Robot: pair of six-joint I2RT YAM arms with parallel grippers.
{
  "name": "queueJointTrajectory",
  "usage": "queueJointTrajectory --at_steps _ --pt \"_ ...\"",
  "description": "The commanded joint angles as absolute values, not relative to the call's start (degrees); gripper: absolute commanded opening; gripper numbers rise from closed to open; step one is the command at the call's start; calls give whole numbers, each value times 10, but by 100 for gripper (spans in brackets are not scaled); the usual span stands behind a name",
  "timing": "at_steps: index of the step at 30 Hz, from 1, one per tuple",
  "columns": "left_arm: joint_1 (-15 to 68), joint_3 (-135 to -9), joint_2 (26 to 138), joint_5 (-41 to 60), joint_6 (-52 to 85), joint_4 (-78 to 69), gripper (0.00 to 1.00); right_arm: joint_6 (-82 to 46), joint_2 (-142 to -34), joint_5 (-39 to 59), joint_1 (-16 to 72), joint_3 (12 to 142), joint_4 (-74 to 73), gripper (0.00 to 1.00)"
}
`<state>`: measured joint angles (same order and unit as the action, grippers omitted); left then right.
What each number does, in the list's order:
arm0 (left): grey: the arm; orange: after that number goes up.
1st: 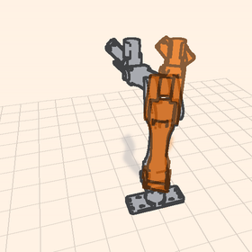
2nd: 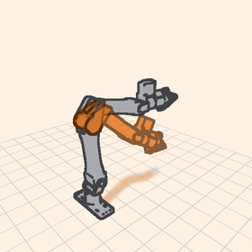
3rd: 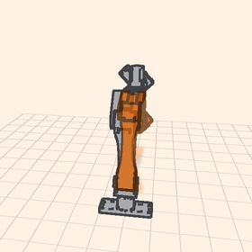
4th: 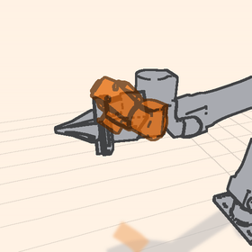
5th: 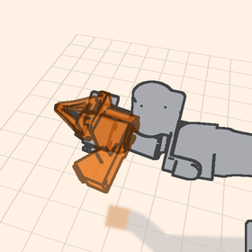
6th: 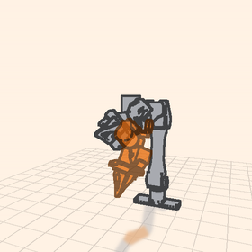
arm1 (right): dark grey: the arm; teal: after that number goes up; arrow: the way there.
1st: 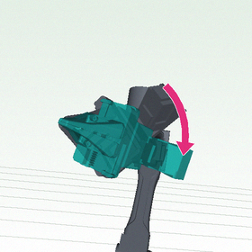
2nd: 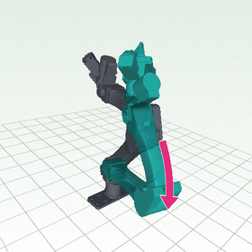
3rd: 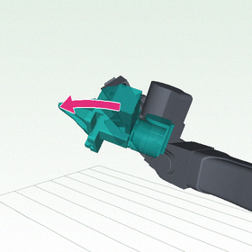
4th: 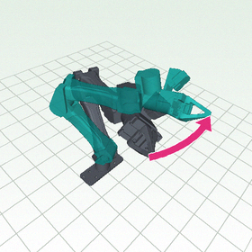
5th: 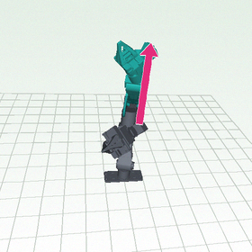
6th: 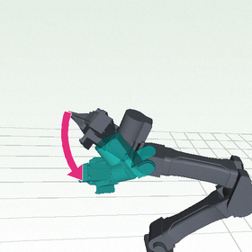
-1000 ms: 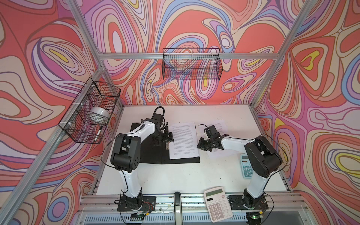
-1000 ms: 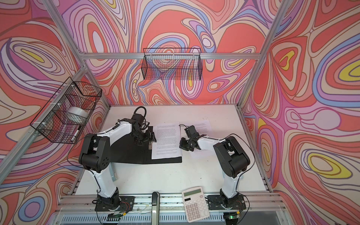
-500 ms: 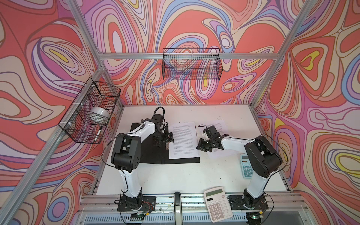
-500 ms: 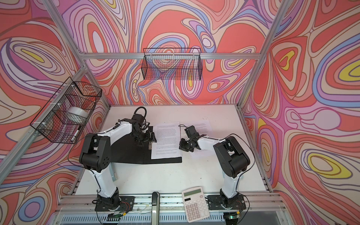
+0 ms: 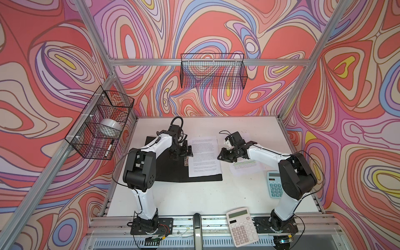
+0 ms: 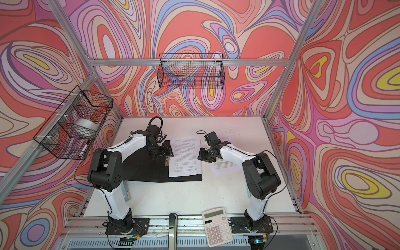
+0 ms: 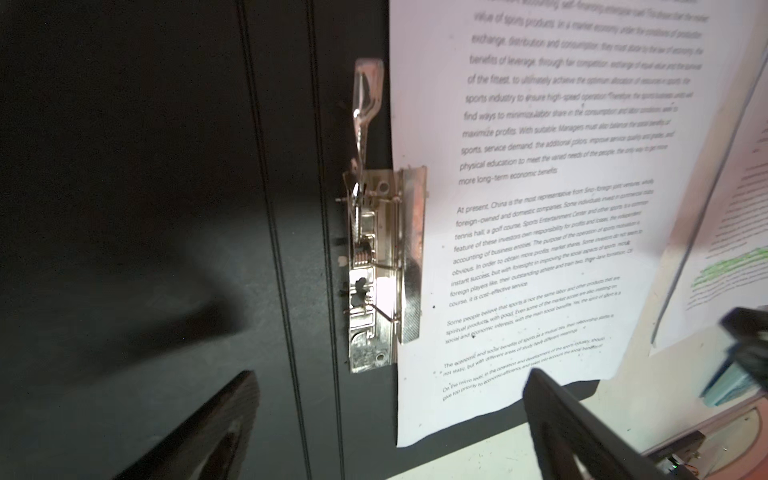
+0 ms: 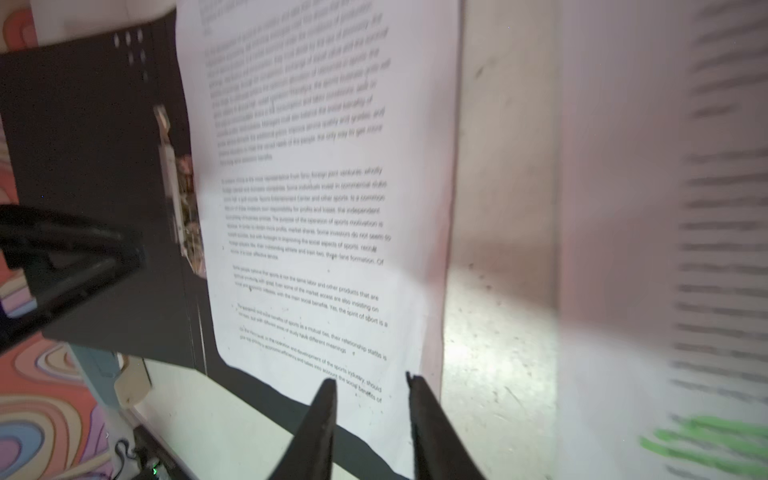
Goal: Put the files into the folder
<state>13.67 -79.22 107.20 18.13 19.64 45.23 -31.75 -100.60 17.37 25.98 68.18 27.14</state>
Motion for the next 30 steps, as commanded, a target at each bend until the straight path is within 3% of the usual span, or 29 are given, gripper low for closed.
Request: queueJointTrajectory --at_steps 1,6,10,30 --pt "138 -830 1025 145 162 481 100 -291 -965 58 195 714 374 42" --pt "140 -840 1003 159 145 476 100 -285 -943 36 73 707 422 52" --pt "143 -850 1003 183 129 487 100 -271 -965 27 20 705 463 53" --pt "172 -821 987 200 125 471 100 -246 -1054 -20 16 648 469 51"
